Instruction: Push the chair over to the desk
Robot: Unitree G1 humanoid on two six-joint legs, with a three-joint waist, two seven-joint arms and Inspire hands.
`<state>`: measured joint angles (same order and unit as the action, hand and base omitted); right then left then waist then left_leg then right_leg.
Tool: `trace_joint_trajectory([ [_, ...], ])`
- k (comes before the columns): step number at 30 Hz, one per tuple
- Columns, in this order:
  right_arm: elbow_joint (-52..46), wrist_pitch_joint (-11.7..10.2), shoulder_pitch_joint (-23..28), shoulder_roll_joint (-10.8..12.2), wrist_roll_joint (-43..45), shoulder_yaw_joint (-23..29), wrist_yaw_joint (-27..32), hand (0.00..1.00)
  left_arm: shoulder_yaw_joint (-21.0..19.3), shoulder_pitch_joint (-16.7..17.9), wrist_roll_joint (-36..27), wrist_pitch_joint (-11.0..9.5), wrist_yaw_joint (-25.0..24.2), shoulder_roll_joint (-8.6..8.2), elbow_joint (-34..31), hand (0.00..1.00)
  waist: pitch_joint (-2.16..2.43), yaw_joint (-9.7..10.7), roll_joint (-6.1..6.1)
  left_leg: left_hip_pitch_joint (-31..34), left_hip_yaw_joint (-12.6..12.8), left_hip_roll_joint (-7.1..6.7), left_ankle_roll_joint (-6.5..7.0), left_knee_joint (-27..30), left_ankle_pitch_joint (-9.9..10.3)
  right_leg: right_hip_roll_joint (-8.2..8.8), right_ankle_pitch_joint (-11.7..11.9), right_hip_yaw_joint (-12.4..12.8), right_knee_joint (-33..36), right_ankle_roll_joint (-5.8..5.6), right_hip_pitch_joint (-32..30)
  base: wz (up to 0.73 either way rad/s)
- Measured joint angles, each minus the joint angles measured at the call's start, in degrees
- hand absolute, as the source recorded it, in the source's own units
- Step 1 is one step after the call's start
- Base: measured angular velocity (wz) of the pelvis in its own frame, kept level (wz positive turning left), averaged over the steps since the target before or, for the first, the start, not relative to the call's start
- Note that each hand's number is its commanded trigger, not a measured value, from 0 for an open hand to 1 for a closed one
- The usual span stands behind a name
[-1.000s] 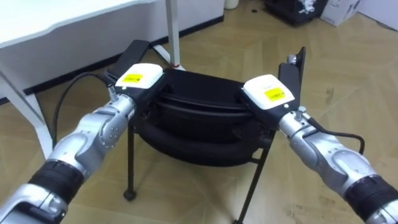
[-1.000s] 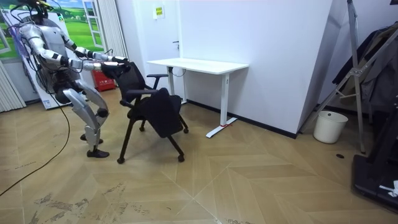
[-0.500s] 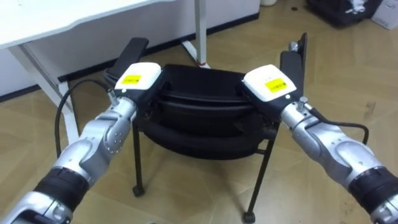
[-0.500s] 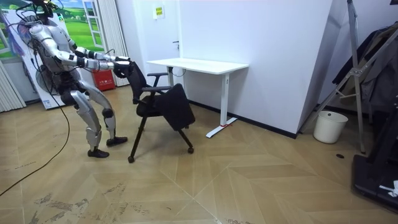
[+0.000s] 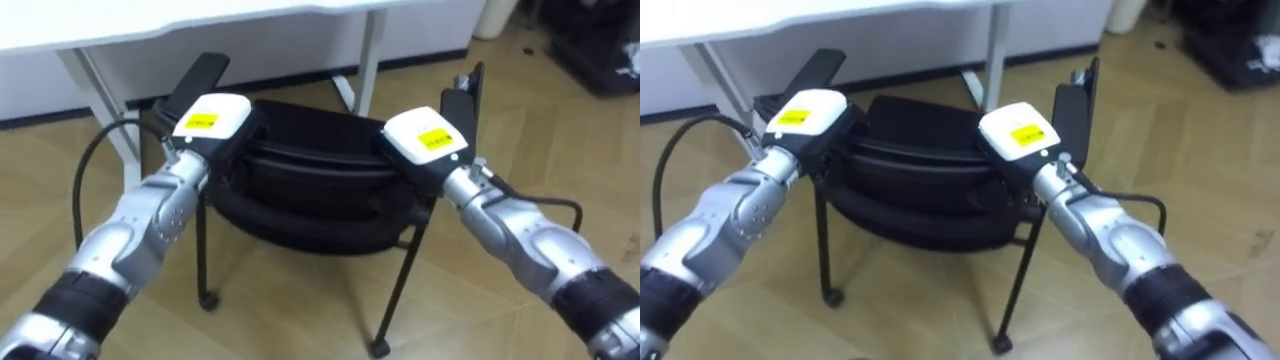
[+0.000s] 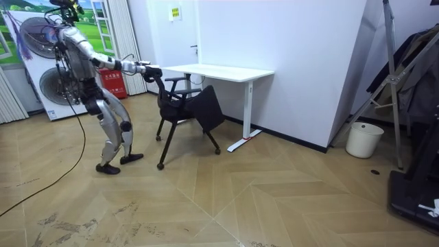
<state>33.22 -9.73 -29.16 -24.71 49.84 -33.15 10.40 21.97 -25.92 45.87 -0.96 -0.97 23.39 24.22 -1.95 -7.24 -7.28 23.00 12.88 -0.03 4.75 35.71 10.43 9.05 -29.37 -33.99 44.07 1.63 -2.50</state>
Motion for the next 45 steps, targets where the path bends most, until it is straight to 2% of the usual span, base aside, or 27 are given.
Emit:
trace_joint_trajectory([
  [1, 0.44, 0.0, -0.3, 0.16, -0.01, 0.01, 0.12, 1.0, 0.08, -0.28, 0.11, 0.23, -0.12, -0.05, -0.06, 1.0, -0.01, -0.02, -0.12, -0.27, -1.09, -0.06, -0.15, 0.12, 0.2, 0.01, 0.53, 0.69, 1.4, -0.42, -0.51, 0.51],
  [2, 1.69, -0.02, -1.07, 0.69, 0.0, -0.12, 0.68, 1.0, 0.35, -0.79, 0.12, 0.6, -0.31, -0.06, -0.04, 1.0, -0.29, -0.13, 0.23, -0.37, -4.6, -0.36, -0.56, 0.2, 0.29, 0.44, 1.48, 2.72, 5.06, -1.61, -2.92, 0.24],
  [3, 3.55, 0.03, -2.51, 1.16, 0.04, -1.17, 1.43, 1.0, 0.02, -0.73, 0.11, 1.01, -0.24, 0.02, -0.04, 1.0, -0.7, -0.75, 0.96, -0.33, -8.74, -0.8, -1.47, 0.28, -0.02, 1.46, -0.31, 4.55, 5.58, -1.77, -4.78, 0.06],
  [4, 4.47, 0.01, -3.61, 1.17, 0.08, -1.96, 1.87, 1.0, -0.41, -0.64, 0.09, 1.26, -0.17, 0.05, -0.03, 1.0, -1.03, -1.19, 1.57, -0.21, -10.52, -0.87, -1.81, 0.61, -0.21, 2.67, -1.02, 5.01, 4.9, -1.75, -5.66, -0.18],
  [5, 5.81, 0.02, -5.59, 1.85, 0.43, -2.96, 2.54, 1.0, -1.55, -0.48, -0.06, 1.39, -0.06, 0.27, 0.05, 1.0, -1.26, -2.19, 2.18, 0.74, -13.4, -1.56, -2.35, 1.54, -0.45, 6.09, -0.88, 7.29, 1.27, -1.92, -7.54, 0.0],
  [6, 6.6, -0.02, -6.95, 2.26, 0.49, -3.42, 3.07, 1.0, -2.41, -0.64, -0.04, 1.34, -0.02, 0.39, 0.05, 1.0, -1.21, -2.25, 2.25, 2.01, -13.64, -1.51, -3.98, 3.28, 0.54, 8.82, 2.66, 6.87, 1.33, -2.0, -8.56, 0.19],
  [7, 6.82, 0.15, -7.15, 2.61, 0.49, -3.37, 3.55, 1.0, -2.77, -0.78, 0.31, 1.34, -0.04, 0.37, 0.01, 1.0, -1.18, -2.25, 2.13, 2.36, -13.46, -1.08, -4.56, 3.94, 0.96, 8.32, 2.31, 6.24, 1.33, -1.69, -8.36, 0.45],
  [8, 7.18, 0.37, -7.28, 2.87, 0.37, -3.54, 4.12, 1.0, -3.01, -0.85, 1.03, 1.28, -0.13, 0.27, -0.35, 1.0, -1.24, -2.57, 2.3, 2.45, -12.81, 0.07, -4.91, 3.93, 1.47, 7.38, 2.38, 4.1, 0.48, -1.49, -7.29, 0.39],
  [9, 7.98, 0.43, -7.37, 3.11, -0.11, -3.97, 4.55, 1.0, -2.91, -0.74, 1.65, 1.12, -0.18, 0.28, -0.72, 1.0, -1.28, -3.78, 2.21, 2.16, -12.08, 1.41, -4.96, 3.74, 1.53, 5.86, 2.62, 3.5, -1.37, -1.08, -6.12, 0.23],
  [12, 9.27, 0.55, -7.29, 3.72, 0.11, -4.07, 4.57, 1.0, -3.29, 0.09, 3.64, 1.46, -0.23, -0.39, -1.14, 1.0, -1.33, -5.88, 2.37, 0.64, -11.32, 3.33, -5.08, 2.13, 1.52, 3.05, 3.87, 3.76, -5.56, -0.92, -3.94, -0.1],
  [18, 9.25, 1.05, -6.94, 4.86, -0.27, -4.99, 4.43, 1.0, -3.34, 1.4, 3.49, 1.1, 0.35, 0.95, -1.76, 1.0, -1.29, -7.04, 2.23, -0.63, -11.45, 3.49, -5.04, 0.7, 1.39, 1.43, 4.84, 3.69, -8.84, -1.69, -1.89, 0.04],
  [26, 9.06, 0.99, -6.56, 5.07, -0.24, -4.99, 3.79, 1.0, -2.99, 2.12, 3.43, 1.24, 1.56, 0.97, -1.62, 1.0, -1.26, -5.59, 2.97, -1.24, -12.17, 3.48, -4.94, 0.53, 1.23, 0.24, 5.51, 2.02, -11.17, -1.99, 0.35, 0.11],
  [31, 9.0, 1.0, -6.57, 4.99, 0.04, -4.9, 2.78, 1.0, -2.59, 2.31, 3.69, 2.29, 2.09, 0.24, -1.41, 1.0, -1.21, -4.8, 3.56, -1.6, -11.65, 4.37, -5.0, 1.02, 1.23, -0.23, 5.34, 2.14, -11.1, -1.78, 0.41, 0.0],
  [32, 9.02, 1.01, -6.57, 4.98, 0.05, -4.91, 2.47, 1.0, -2.44, 2.32, 3.72, 2.31, 2.41, 0.15, -1.2, 1.0, -1.21, -4.28, 3.61, -1.73, -11.91, 4.29, -5.1, 1.04, 1.14, -0.59, 5.24, 2.38, -11.18, -1.6, 0.52, 0.1],
  [34, 9.05, 0.92, -6.57, 4.82, 0.06, -4.91, 1.85, 1.0, -1.54, 2.41, 3.43, 2.66, 2.98, 0.14, -0.93, 1.0, -1.19, -3.56, 3.64, -1.75, -12.27, 4.2, -5.37, 2.19, 0.95, -2.15, 4.79, 4.92, -11.11, -0.69, 0.19, 0.18],
  [35, 9.13, 0.65, -6.52, 4.69, 0.19, -4.9, 1.07, 1.0, -1.36, 2.49, 3.28, 3.05, 3.0, 0.05, -0.91, 1.0, -1.19, -2.98, 3.66, -1.4, -12.02, 4.36, -5.43, 4.14, 0.89, -2.88, 4.17, 6.73, -10.37, 0.01, 0.17, 0.13],
  [36, 9.25, 0.38, -6.28, 4.68, 0.23, -4.89, 0.24, 1.0, -1.26, 2.87, 3.19, 3.14, 2.8, -0.13, -0.83, 1.0, -1.18, -2.9, 3.95, -0.67, -11.81, 5.03, -5.48, 7.59, 0.85, -3.05, 3.25, 7.5, -9.27, 0.41, 0.61, 0.07],
  [37, 9.25, 0.28, -6.05, 4.7, 0.23, -4.89, 0.01, 1.0, -1.17, 3.16, 3.13, 3.17, 2.77, -0.2, -0.82, 1.0, -1.14, -2.9, 4.14, -0.24, -11.61, 5.6, -5.56, 9.47, 0.79, -3.15, 2.66, 7.49, -8.84, 0.63, 0.99, 0.0],
  [38, 9.23, -0.04, -5.34, 4.7, 0.28, -4.54, -0.1, 1.0, -0.71, 3.48, 3.08, 3.38, 2.71, -0.31, -0.73, 1.0, -1.16, -2.86, 4.43, 0.9, -11.28, 6.4, -6.0, 13.17, -0.27, -3.22, 1.55, 7.38, -7.82, 1.21, 1.63, 0.0],
  [39, 9.22, -0.35, -5.03, 4.7, 0.4, -4.33, -0.38, 1.0, -0.51, 3.8, 3.06, 3.58, 2.62, -0.41, -0.69, 1.0, -1.08, -2.85, 4.59, 2.45, -11.29, 6.77, -5.73, 16.64, -2.01, -3.14, 0.93, 7.55, -6.63, 1.08, 1.8, 0.0],
  [41, 9.23, -0.36, -4.97, 4.97, 0.63, -4.33, -1.2, 1.0, -0.54, 4.41, 3.03, 3.73, 2.65, -0.45, -0.65, 1.0, -1.07, -2.89, 4.66, 3.25, -10.74, 7.49, -5.34, 19.42, -3.92, -3.21, 0.16, 8.17, -5.35, 1.73, 2.03, -0.11],
  [43, 9.12, -0.32, -4.65, 4.93, 0.63, -4.33, -1.73, 1.0, -0.45, 4.5, 2.98, 3.69, 2.56, -0.83, -0.08, 1.0, -1.04, -2.87, 4.72, 3.39, -10.64, 7.88, -5.3, 20.17, -5.08, -3.4, 0.03, 8.13, -5.17, 2.23, 2.58, -0.04],
  [45, 8.14, -0.18, -4.26, 4.92, 1.46, -4.0, -2.52, 1.0, -1.13, 5.18, 3.14, 3.51, 2.68, -1.11, -0.2, 1.0, -0.85, -2.56, 5.05, 3.62, -9.66, 9.35, -5.37, 19.95, -5.2, -4.34, 0.51, 8.17, -5.45, 3.46, 2.94, 0.0],
])
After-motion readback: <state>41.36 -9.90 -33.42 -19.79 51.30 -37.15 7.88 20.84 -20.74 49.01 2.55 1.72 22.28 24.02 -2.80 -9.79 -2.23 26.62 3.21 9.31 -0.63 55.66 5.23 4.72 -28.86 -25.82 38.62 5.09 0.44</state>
